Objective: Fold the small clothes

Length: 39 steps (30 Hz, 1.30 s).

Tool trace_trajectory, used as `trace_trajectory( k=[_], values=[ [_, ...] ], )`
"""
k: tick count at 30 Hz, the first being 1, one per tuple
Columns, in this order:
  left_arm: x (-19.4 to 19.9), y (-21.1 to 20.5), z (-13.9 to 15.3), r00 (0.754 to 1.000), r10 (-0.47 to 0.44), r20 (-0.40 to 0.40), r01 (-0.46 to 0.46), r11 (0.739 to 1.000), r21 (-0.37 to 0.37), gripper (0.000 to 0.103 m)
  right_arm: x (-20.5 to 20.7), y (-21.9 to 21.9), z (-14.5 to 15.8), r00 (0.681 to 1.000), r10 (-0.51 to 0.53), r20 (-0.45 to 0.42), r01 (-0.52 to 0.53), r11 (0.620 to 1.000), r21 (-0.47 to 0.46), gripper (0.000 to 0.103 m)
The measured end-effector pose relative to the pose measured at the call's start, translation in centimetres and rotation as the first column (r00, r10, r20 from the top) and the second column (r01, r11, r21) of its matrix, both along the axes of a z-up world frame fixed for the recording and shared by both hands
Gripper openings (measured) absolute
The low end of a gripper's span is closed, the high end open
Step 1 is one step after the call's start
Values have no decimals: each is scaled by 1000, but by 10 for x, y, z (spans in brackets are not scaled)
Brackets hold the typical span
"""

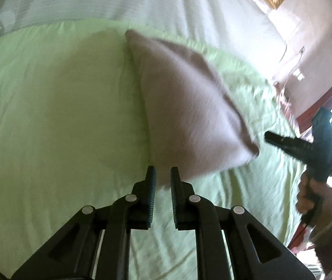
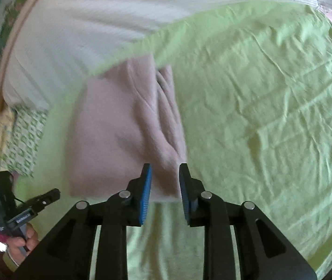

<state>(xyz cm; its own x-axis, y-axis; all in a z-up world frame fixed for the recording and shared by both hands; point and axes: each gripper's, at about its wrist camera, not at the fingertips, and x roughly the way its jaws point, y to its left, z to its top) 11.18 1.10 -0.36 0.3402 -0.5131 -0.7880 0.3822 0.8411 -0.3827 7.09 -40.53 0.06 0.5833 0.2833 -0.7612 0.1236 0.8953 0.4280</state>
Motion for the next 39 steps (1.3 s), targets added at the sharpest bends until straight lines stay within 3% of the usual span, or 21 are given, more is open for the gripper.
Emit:
trace_trajectory(
  k=[6, 10, 17, 21, 26, 28, 29, 31, 32, 33, 34, 39],
  values=[
    [34, -31, 20, 999, 7, 54, -4, 998, -55, 13, 44, 22, 12, 998, 38, 53, -39, 999, 21, 25],
    [48, -53, 19, 998, -18, 58, 22, 997, -75, 12, 72, 34, 9, 996, 68, 61, -69, 998, 14, 25],
    [61, -58, -30, 998, -14, -58, 11, 999, -51, 11, 96, 38, -17, 997, 78, -15, -78, 997, -17, 25],
    [48, -60, -54, 998, -6, -70, 4, 1000, -30, 10, 88, 38, -44, 995, 81, -52, -83, 995, -51, 21],
    [46, -61, -51, 998, -15, -67, 14, 1000, -18, 9, 83, 35, -46, 997, 65, -33, -66, 997, -40, 20],
    [47, -62, -41, 998, -23, -64, 22, 1000, -22, 13, 84, 36, -39, 997, 70, -27, -71, 997, -39, 22],
    [47, -58, -34, 998, -18, -62, 15, 999, -40, 20, 83, 36, -33, 997, 74, -14, -74, 997, -36, 23],
    [49, -50, -20, 999, 18, -42, -20, 998, -59, 50, 82, 34, -21, 998, 67, 10, -66, 996, -54, 27],
    [51, -43, -14, 998, 50, -27, -52, 997, -53, 72, 83, 32, -14, 998, 56, 23, -54, 996, -75, 37],
    [55, -37, -9, 996, 85, -18, -86, 995, -55, 75, 83, 29, -11, 998, 48, 32, -45, 995, -84, 53],
    [59, -34, -8, 995, 98, -19, -99, 993, -59, 75, 85, 26, -8, 998, 35, 44, -31, 996, -87, 59],
    [88, -19, -19, 982, 167, -91, -170, 985, -35, 75, 104, 15, -8, 999, 9, 42, -5, 997, -77, 63]
  ],
)
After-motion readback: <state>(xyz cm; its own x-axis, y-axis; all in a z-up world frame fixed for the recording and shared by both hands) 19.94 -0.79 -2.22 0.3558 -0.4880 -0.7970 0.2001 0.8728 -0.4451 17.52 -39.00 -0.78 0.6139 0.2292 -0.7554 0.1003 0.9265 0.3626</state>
